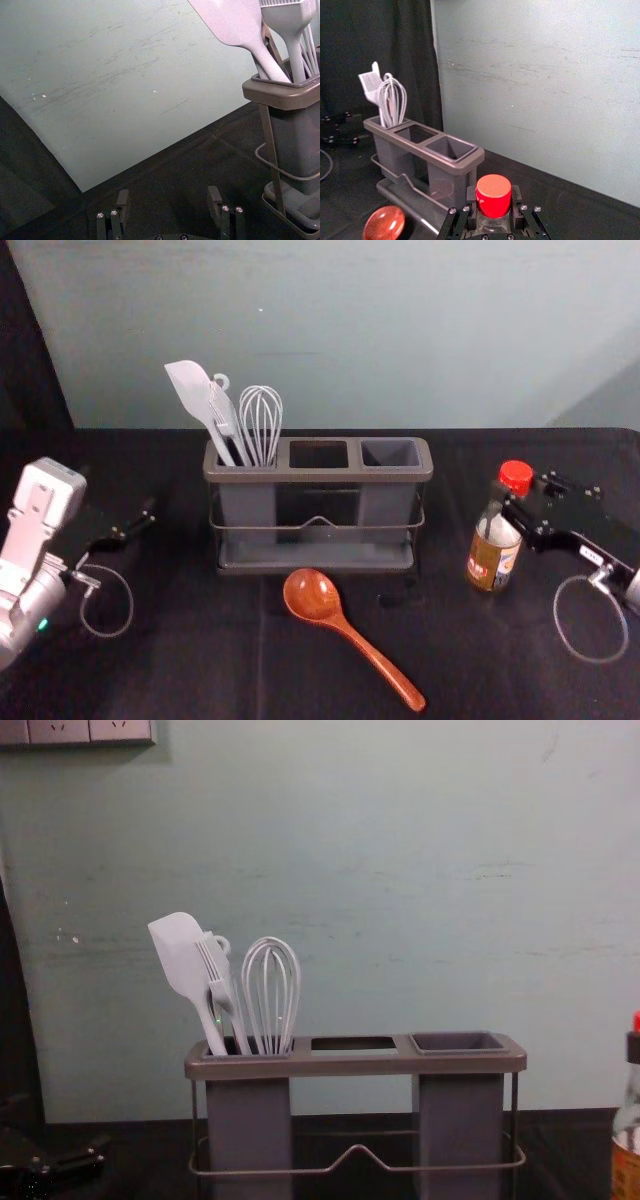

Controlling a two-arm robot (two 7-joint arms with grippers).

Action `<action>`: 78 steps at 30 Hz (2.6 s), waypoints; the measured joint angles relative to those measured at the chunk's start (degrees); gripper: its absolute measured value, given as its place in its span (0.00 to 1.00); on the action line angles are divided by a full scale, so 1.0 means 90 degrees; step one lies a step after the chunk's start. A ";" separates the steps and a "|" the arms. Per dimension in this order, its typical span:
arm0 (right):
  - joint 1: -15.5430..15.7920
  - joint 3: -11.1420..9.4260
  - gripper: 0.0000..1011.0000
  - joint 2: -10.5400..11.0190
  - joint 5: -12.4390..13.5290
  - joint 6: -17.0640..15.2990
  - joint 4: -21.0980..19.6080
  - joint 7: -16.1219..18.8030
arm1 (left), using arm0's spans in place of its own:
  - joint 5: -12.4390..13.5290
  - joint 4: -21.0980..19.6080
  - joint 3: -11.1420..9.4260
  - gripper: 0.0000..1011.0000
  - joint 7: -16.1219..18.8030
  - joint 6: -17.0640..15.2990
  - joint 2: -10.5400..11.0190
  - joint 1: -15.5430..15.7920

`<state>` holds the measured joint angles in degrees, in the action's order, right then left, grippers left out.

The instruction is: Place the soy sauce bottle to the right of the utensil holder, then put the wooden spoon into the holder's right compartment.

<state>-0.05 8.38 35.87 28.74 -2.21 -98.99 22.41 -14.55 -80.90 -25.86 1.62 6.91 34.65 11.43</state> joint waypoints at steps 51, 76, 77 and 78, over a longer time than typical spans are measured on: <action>-0.1828 0.0779 0.38 -0.1034 -0.0724 0.0295 0.2022 0.0278 | 0.0000 0.0000 0.0000 1.00 0.0000 0.0000 0.0000 0.0000; -0.1819 0.0771 0.80 -0.1025 -0.0721 0.0292 0.2008 0.0276 | 0.0000 0.0000 0.0000 1.00 0.0000 0.0000 0.0000 0.0000; -0.1819 0.0771 0.81 -0.1025 -0.0721 0.0292 0.2008 0.0276 | 0.0000 0.0000 0.0000 1.00 0.0000 0.0000 0.0000 0.0000; -0.1819 0.0770 0.86 -0.1025 -0.0720 0.0290 0.2008 0.0276 | 0.0000 0.0000 0.0000 1.00 0.0000 0.0000 0.0000 0.0000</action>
<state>-16.42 15.31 26.65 22.26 0.40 -80.92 24.89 -14.55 -80.90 -25.86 1.62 6.91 34.64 11.43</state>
